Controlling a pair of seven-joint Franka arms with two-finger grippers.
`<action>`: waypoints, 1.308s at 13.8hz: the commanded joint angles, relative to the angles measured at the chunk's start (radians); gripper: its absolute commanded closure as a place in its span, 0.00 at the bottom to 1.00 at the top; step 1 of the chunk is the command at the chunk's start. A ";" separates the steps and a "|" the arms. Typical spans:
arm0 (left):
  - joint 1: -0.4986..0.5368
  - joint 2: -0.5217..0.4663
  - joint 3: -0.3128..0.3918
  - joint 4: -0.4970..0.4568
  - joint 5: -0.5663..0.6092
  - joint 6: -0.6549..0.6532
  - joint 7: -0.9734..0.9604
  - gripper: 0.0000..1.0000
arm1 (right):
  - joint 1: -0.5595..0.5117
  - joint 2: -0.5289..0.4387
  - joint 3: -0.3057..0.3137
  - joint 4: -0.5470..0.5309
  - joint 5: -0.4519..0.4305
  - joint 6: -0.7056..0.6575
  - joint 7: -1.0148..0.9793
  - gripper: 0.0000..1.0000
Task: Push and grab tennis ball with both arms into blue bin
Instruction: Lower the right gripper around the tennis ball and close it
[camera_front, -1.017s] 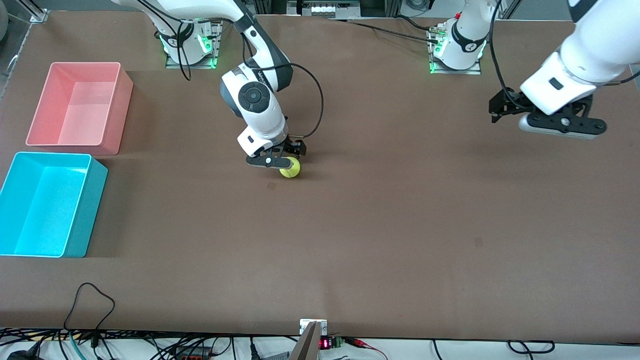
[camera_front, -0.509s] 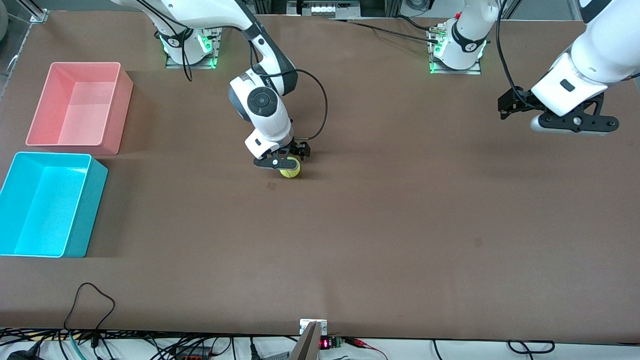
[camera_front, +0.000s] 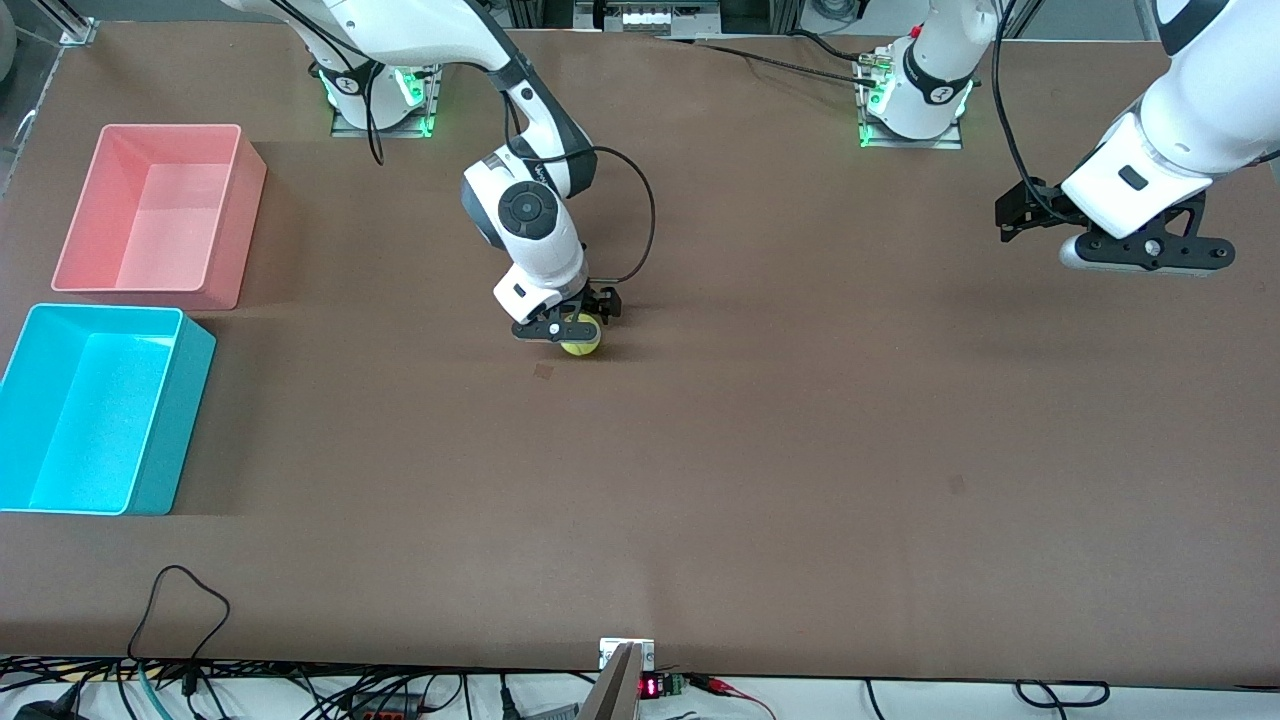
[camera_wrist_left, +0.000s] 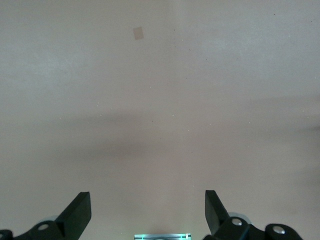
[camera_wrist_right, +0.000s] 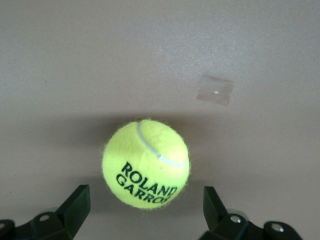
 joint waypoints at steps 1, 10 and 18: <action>-0.001 0.010 -0.004 0.011 0.007 -0.008 0.010 0.00 | 0.012 0.024 -0.013 0.019 -0.001 0.037 -0.018 0.00; -0.011 0.016 -0.017 0.014 0.005 -0.013 0.009 0.00 | 0.012 0.056 -0.022 0.020 0.000 0.092 -0.049 0.00; -0.011 0.014 -0.017 0.010 0.004 -0.022 0.010 0.00 | 0.012 0.071 -0.022 0.020 0.000 0.118 -0.049 0.00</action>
